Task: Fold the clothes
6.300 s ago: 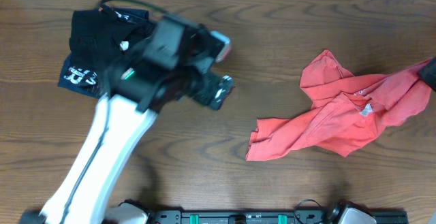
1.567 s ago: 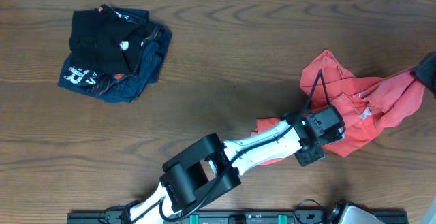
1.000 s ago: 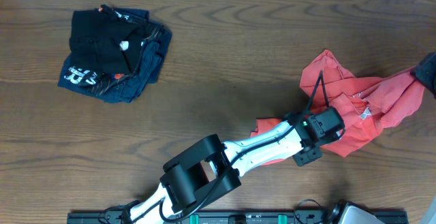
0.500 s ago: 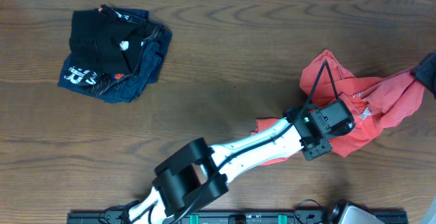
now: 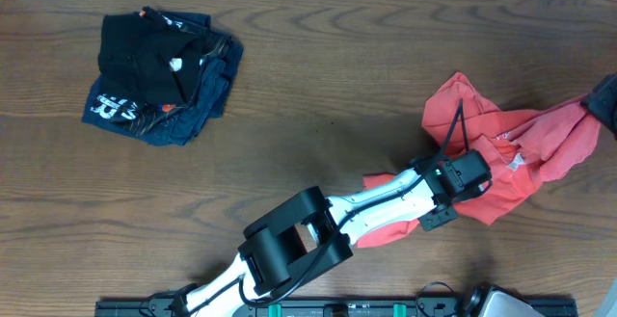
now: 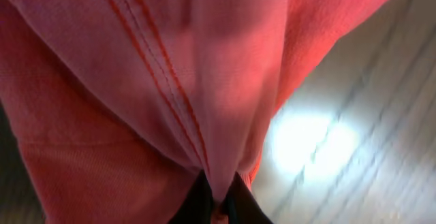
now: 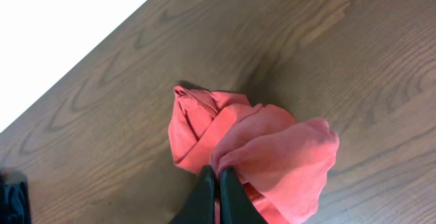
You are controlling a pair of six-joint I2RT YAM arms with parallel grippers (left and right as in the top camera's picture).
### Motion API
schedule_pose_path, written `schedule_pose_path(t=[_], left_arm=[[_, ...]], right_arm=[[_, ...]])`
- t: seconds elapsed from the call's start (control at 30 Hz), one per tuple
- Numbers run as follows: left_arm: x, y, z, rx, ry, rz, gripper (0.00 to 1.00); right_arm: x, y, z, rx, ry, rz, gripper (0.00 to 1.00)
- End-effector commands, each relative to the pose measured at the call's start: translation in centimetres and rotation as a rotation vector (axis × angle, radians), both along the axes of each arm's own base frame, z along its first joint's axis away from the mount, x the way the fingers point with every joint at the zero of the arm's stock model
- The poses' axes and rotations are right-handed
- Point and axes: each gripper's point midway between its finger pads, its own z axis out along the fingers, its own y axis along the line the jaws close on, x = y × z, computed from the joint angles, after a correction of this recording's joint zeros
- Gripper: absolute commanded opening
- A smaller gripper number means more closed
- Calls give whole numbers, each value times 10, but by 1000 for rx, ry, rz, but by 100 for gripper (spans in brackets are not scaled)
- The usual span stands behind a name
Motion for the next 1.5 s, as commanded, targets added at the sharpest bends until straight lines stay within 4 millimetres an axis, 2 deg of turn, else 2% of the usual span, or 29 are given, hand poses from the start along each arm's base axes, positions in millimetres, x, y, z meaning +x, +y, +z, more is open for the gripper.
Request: schedule_pose_path(t=[0.0, 0.13, 0.23, 0.3, 0.4, 0.57, 0.7, 0.83, 0.93, 1.03, 1.13, 1.23, 1.3, 1.33, 1.47], left_arm=[[12, 12, 45, -9, -65, 24, 6], [34, 62, 96, 73, -172, 99, 6], [53, 106, 127, 146, -240, 170, 6], [62, 132, 140, 179, -247, 217, 6], [74, 165, 147, 219, -220, 296, 6], [87, 206, 139, 293, -165, 405, 6], [92, 232, 133, 336, -124, 496, 6], [84, 259, 125, 411, -60, 557, 6], [70, 266, 113, 425, 25, 583, 6], [48, 261, 93, 412, 140, 574, 6], [27, 257, 68, 398, 239, 567, 6], [14, 264, 50, 425, 274, 600, 10], [8, 270, 45, 446, 288, 599, 17], [6, 271, 44, 452, 292, 599, 22], [8, 270, 43, 444, 287, 599, 26]], right_arm=[[0, -3, 6, -28, -18, 6, 1], [-1, -14, 7, -76, -10, -34, 2], [-11, -26, 3, -128, 40, -92, 2], [-19, -35, -1, -167, 84, -137, 1], [-32, -45, -12, -183, 152, -211, 1], [-36, -43, -48, -148, 252, -206, 1], [-43, -40, -93, -110, 362, -191, 1], [-53, -35, -137, -78, 458, -179, 1], [-57, -33, -162, -65, 495, -174, 1], [-60, -32, -176, -59, 510, -172, 1], [-61, -31, -183, -51, 516, -172, 5], [-60, -27, -185, -28, 513, -167, 21], [-60, -22, -186, -3, 511, -154, 33], [-60, -19, -187, 15, 511, -145, 34], [-59, 6, -196, 139, 501, -84, 32]])
